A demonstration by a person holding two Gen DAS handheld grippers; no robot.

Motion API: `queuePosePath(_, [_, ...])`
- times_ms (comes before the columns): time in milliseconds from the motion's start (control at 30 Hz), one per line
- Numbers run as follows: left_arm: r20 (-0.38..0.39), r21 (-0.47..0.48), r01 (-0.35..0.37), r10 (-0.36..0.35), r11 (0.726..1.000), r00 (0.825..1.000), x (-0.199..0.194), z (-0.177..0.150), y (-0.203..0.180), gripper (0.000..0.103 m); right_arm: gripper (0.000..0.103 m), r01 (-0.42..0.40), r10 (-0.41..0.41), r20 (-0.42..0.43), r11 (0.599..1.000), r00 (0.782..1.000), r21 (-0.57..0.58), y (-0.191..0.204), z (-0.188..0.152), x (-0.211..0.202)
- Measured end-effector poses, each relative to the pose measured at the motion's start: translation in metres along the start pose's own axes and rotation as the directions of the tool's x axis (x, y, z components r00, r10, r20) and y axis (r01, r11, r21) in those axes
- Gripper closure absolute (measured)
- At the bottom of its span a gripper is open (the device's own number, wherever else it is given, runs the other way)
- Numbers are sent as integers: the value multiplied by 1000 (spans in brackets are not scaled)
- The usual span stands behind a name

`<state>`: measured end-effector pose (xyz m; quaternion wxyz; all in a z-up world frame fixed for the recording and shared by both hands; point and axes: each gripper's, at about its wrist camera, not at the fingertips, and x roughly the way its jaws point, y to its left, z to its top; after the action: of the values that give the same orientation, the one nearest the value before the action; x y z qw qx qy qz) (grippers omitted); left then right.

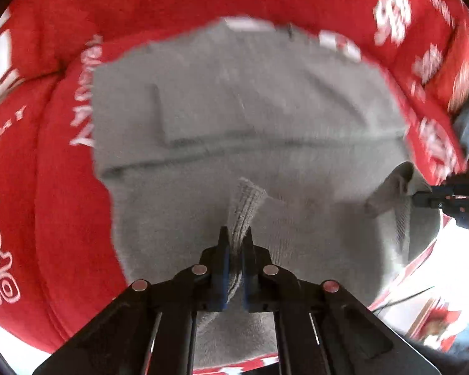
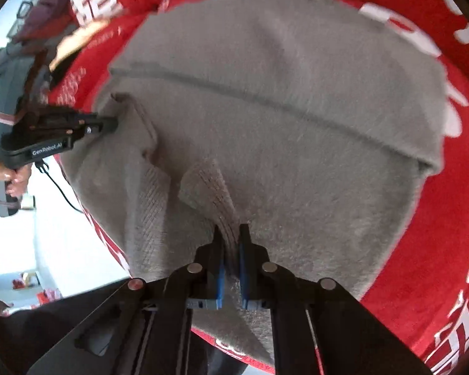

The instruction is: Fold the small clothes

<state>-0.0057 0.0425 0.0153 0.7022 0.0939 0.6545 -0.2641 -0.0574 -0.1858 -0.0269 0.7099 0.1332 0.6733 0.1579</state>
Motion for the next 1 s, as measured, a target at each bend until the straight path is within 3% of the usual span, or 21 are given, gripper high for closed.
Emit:
queuePosePath(100, [90,-105,47,-38,993,995,-35,11,15,96,95,-17,2,120,992,993,124,-23,2,-44])
queuePosePath(200, [199,-164,90,-57,982,978,-69,34,24,96,95,-9,-34,224,982,974,191,-46,14,-85])
queuePosePath(333, [302,-165,122,-67,979,951,-89,75,35,96,95,45,-95,305,985,948,166,-65,45,-123])
queuePosePath(400, [332,-146,97,-43,985,942,-85,99,36,96,95,73,-120,330,986,936,149,-68,63,-131])
queuePosePath(567, [313,-194,54,10,979,950,-38,138,50,96,95,112,-159,346,982,925,153,-84,113,-121])
queuePosePath(733, [241,-260,-21,86,965,967,23,159,64,96,95,116,-173,279,971,945,208,-122,153,-74])
queuePosePath(867, [199,-305,-106,173,946,965,43,168,71,96,95,93,-152,221,962,963,259,-149,166,-38])
queuePosePath(900, [184,-318,-118,184,941,966,43,170,73,94,95,93,-151,206,959,967,267,-153,166,-32])
queuePosePath(967, [165,-336,-177,243,925,956,38,172,76,66,95,95,-152,188,954,970,284,-160,167,-24])
queuePosePath(1000, [172,-340,-232,303,911,937,32,172,76,45,95,95,-154,180,948,972,302,-165,166,-22])
